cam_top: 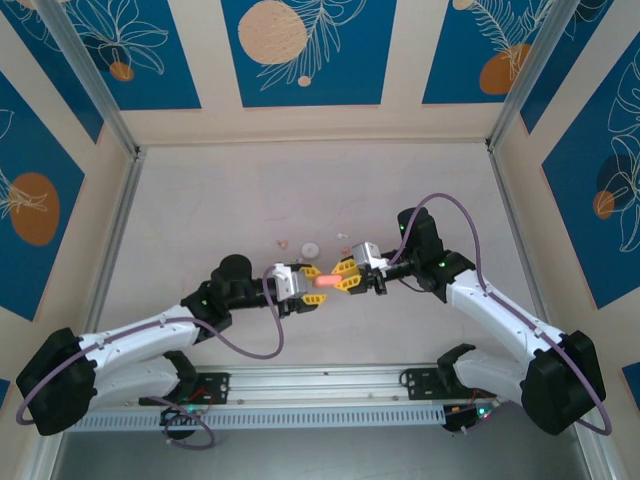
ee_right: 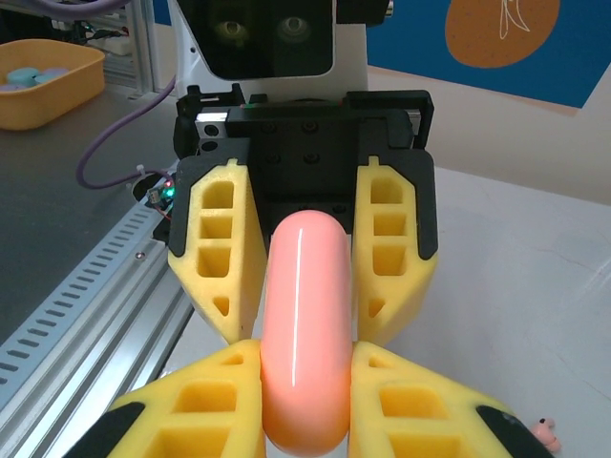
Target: Insert the wireless bluetooth earbuds into the charging case
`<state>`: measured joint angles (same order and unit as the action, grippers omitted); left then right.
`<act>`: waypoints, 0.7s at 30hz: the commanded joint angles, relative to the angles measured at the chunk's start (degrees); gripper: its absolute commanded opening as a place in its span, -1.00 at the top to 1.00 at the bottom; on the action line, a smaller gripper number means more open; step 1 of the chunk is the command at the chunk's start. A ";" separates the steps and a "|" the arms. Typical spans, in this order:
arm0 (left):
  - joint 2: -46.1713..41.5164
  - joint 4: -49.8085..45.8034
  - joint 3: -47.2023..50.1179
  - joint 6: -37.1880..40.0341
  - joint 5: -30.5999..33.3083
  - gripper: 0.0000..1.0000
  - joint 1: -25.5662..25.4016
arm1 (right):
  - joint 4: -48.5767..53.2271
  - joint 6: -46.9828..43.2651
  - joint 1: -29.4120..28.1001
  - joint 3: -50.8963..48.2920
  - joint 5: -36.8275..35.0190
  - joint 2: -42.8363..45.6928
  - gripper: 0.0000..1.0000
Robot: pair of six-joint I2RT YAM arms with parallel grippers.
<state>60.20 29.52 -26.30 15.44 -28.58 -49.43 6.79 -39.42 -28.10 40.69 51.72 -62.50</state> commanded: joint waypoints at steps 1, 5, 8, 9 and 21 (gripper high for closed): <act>0.26 2.30 -0.95 -1.22 -2.67 0.22 -0.32 | 0.06 -0.02 0.02 -0.39 2.06 -0.63 0.68; 0.01 2.08 -0.94 -1.25 -2.93 0.29 -0.33 | 0.75 -0.46 -0.03 -0.30 2.05 -0.78 0.68; -0.31 1.95 -1.03 -1.39 -3.06 0.34 -0.32 | 1.16 -0.66 -0.03 -0.19 1.81 -0.78 0.68; -0.43 1.86 -1.03 -1.44 -3.14 0.36 -0.32 | 1.34 -0.79 -0.03 -0.12 1.85 -0.78 0.68; -0.98 1.51 -1.16 -1.45 -3.29 0.26 -0.32 | 3.15 -1.70 -0.09 0.52 1.33 -1.09 0.68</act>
<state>60.16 29.61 -26.30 14.61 -29.76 -49.41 7.51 -39.68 -28.10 40.69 52.51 -63.22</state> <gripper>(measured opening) 0.369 0.196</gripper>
